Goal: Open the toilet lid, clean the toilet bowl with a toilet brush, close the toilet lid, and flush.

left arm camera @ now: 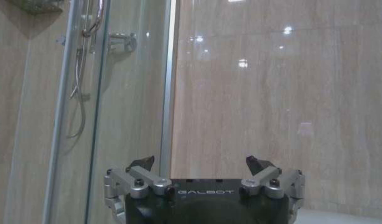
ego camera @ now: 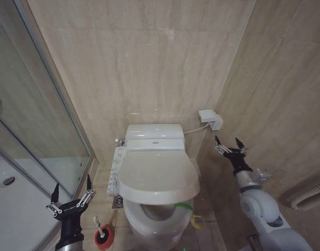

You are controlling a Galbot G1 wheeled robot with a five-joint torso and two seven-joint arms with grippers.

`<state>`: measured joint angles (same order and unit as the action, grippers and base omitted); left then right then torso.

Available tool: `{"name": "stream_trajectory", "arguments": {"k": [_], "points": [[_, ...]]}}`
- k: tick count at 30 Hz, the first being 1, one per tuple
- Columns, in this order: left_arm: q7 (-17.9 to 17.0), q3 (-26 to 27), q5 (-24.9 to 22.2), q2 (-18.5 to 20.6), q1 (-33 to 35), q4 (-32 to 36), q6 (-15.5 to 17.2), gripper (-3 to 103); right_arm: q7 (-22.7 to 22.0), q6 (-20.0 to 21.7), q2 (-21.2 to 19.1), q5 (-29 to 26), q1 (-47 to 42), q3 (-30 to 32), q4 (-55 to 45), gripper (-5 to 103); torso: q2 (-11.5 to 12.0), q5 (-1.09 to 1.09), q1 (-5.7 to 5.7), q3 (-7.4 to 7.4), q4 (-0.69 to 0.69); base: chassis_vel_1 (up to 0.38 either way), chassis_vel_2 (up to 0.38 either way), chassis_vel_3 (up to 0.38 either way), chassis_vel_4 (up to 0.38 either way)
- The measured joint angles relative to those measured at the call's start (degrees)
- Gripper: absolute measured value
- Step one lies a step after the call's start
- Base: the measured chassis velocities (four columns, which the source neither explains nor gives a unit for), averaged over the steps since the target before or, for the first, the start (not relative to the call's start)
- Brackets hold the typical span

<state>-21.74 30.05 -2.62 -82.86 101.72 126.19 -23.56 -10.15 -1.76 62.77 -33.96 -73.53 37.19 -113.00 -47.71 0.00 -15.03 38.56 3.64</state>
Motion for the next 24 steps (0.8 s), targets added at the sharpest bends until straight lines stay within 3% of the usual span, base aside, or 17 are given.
{"name": "stream_trajectory", "arguments": {"k": [7,24], "points": [[0.0,0.0,0.0,0.0,0.0,0.0,0.0,99,0.03,-1.34,2.01,3.5,-5.21,0.78,-3.12,100,0.0,0.0,0.0,0.0,0.01,0.0,0.0,0.0,0.0],[0.0,0.0,0.0,0.0,0.0,0.0,0.0,99,1.86,-2.67,5.31,3.67,-11.18,0.11,-10.81,100,0.01,0.0,0.0,0.0,0.0,0.0,0.0,0.0,0.0]]}}
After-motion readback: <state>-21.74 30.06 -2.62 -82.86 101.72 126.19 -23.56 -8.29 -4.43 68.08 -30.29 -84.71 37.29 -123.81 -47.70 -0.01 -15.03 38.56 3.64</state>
